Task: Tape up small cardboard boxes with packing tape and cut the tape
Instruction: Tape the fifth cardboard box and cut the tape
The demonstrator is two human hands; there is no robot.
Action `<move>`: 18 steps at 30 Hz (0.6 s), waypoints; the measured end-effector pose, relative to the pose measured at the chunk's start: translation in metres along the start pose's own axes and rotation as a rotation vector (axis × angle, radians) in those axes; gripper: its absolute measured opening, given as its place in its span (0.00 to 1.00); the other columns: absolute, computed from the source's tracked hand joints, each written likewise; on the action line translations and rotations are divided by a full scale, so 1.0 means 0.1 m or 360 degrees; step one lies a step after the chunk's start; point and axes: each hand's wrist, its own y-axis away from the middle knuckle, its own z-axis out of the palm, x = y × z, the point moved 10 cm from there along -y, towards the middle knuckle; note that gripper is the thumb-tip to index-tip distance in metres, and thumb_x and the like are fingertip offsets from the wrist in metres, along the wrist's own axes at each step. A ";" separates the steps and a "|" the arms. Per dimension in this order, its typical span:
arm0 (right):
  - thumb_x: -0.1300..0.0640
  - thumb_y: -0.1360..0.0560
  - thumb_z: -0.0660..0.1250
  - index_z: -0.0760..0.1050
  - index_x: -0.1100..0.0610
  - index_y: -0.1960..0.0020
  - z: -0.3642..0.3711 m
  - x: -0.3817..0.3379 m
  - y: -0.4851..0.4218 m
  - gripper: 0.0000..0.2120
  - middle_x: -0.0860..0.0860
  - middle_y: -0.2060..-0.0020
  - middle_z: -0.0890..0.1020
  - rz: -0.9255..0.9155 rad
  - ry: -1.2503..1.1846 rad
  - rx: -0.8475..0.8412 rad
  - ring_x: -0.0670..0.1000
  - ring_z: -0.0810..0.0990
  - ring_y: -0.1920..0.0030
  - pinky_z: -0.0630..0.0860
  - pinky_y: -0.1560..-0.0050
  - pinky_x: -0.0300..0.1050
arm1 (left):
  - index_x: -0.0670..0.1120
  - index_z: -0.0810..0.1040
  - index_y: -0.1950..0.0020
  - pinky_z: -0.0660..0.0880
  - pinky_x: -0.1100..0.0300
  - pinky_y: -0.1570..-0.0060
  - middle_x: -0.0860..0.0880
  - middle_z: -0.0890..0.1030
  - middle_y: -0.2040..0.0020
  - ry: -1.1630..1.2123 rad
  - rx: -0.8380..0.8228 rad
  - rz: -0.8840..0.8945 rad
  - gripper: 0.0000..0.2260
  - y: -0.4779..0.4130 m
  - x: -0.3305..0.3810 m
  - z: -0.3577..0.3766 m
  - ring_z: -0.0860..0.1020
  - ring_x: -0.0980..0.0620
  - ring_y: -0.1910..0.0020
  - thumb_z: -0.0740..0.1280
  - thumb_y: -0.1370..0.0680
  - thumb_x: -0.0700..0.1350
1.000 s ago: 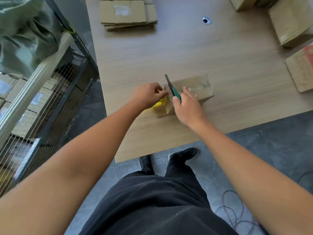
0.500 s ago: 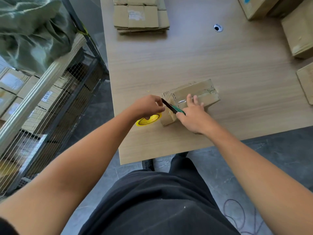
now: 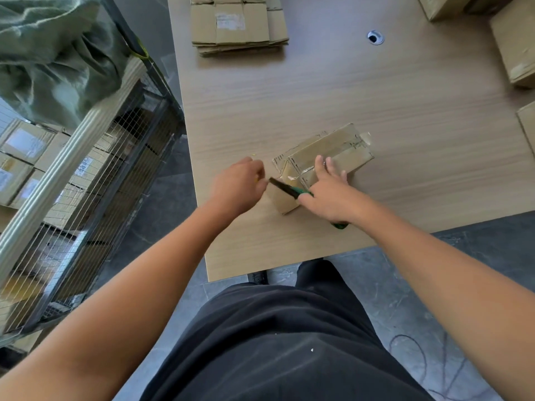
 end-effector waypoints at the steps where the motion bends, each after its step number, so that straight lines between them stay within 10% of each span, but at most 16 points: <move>1: 0.42 0.18 0.53 0.79 0.61 0.41 -0.07 0.05 0.02 0.26 0.57 0.19 0.40 -0.0040 -0.0159 0.0076 0.58 0.37 0.19 0.42 0.21 0.62 | 0.50 0.75 0.53 0.74 0.52 0.56 0.51 0.77 0.51 0.0011 0.0038 0.0006 0.08 -0.02 -0.06 -0.05 0.78 0.46 0.53 0.67 0.21 0.53; 6: 0.36 0.22 0.64 0.68 0.57 0.24 -0.26 0.24 0.16 0.35 0.55 0.22 0.65 0.0010 -0.0735 0.0852 0.53 0.58 0.21 0.55 0.21 0.54 | 0.50 0.73 0.50 0.76 0.48 0.48 0.50 0.80 0.41 -0.0062 -0.0091 0.0154 0.18 -0.42 -0.07 -0.03 0.78 0.47 0.46 0.66 0.23 0.65; 13: 0.51 0.26 0.76 0.81 0.66 0.49 -0.23 0.12 0.27 0.18 0.61 0.41 0.79 -0.0023 -0.0576 0.1734 0.63 0.75 0.34 0.67 0.31 0.67 | 0.50 0.72 0.50 0.71 0.57 0.49 0.58 0.78 0.32 0.0228 -0.0520 0.0408 0.08 -0.67 0.29 0.22 0.79 0.51 0.41 0.69 0.23 0.51; 18: 0.46 0.30 0.77 0.80 0.64 0.51 -0.23 0.21 0.18 0.21 0.63 0.36 0.74 -0.0020 -0.0393 0.1696 0.64 0.71 0.32 0.70 0.32 0.60 | 0.47 0.76 0.50 0.75 0.64 0.58 0.51 0.83 0.45 0.0943 -0.0683 0.0096 0.12 -0.53 0.18 0.36 0.78 0.56 0.56 0.65 0.33 0.44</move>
